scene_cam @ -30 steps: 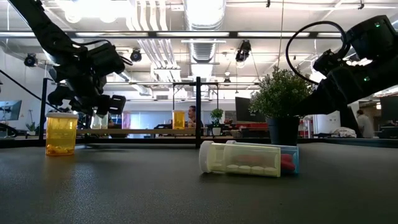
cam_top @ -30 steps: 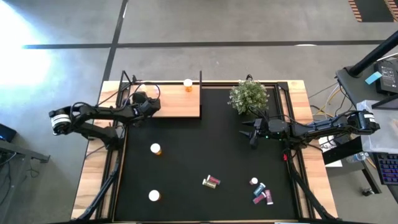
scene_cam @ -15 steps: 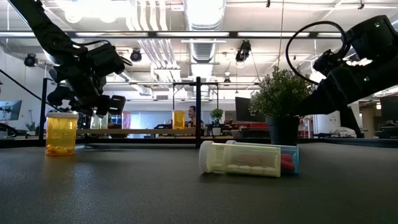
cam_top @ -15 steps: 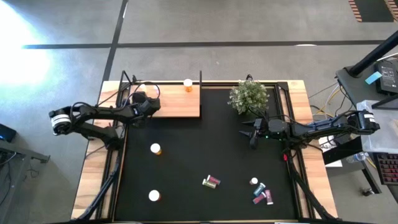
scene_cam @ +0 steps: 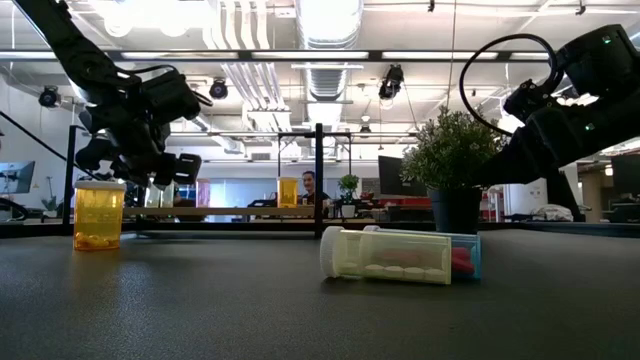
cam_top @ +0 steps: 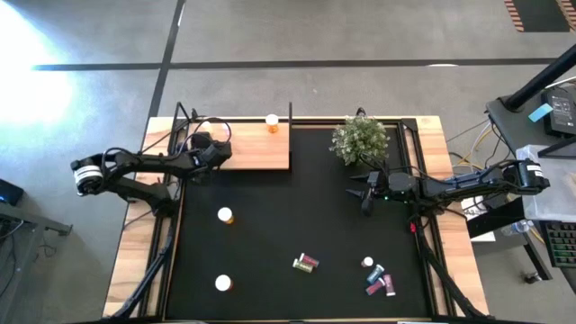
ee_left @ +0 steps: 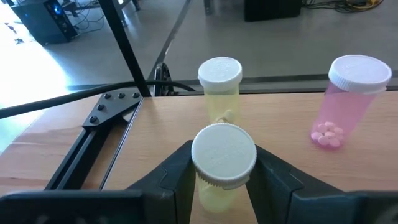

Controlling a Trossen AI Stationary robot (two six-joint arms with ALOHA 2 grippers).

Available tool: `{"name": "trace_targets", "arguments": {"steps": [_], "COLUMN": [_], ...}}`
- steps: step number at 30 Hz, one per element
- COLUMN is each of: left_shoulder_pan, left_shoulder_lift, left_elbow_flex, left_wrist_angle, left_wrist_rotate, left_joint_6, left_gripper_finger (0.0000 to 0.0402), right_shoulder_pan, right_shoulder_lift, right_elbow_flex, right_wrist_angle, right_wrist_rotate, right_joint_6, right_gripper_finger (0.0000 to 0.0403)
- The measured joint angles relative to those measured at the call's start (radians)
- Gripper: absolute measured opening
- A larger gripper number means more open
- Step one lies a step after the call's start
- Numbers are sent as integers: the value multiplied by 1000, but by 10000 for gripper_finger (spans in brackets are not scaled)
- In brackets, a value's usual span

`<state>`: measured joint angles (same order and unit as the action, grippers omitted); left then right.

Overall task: Pick and place medicine bottles onto shelf by color
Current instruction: Put the bottom yellow medicine bottle on the shelf aligned with the other yellow medicine bottle

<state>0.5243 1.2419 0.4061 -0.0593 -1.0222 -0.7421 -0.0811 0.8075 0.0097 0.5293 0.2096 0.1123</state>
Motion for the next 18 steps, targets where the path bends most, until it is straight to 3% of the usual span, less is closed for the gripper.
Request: {"name": "trace_targets", "arguments": {"steps": [18], "left_shoulder_pan": [15], "left_shoulder_lift": [0], "left_elbow_flex": [0], "left_wrist_angle": [43], "left_wrist_rotate": [20], "left_joint_6": [56], "left_gripper_finger": [110], "right_shoulder_pan": [0], "right_shoulder_lift": [0], "right_elbow_flex": [0], "right_wrist_angle": [0], "right_wrist_rotate": [0], "right_joint_6": [0], "right_gripper_finger": [224]}}
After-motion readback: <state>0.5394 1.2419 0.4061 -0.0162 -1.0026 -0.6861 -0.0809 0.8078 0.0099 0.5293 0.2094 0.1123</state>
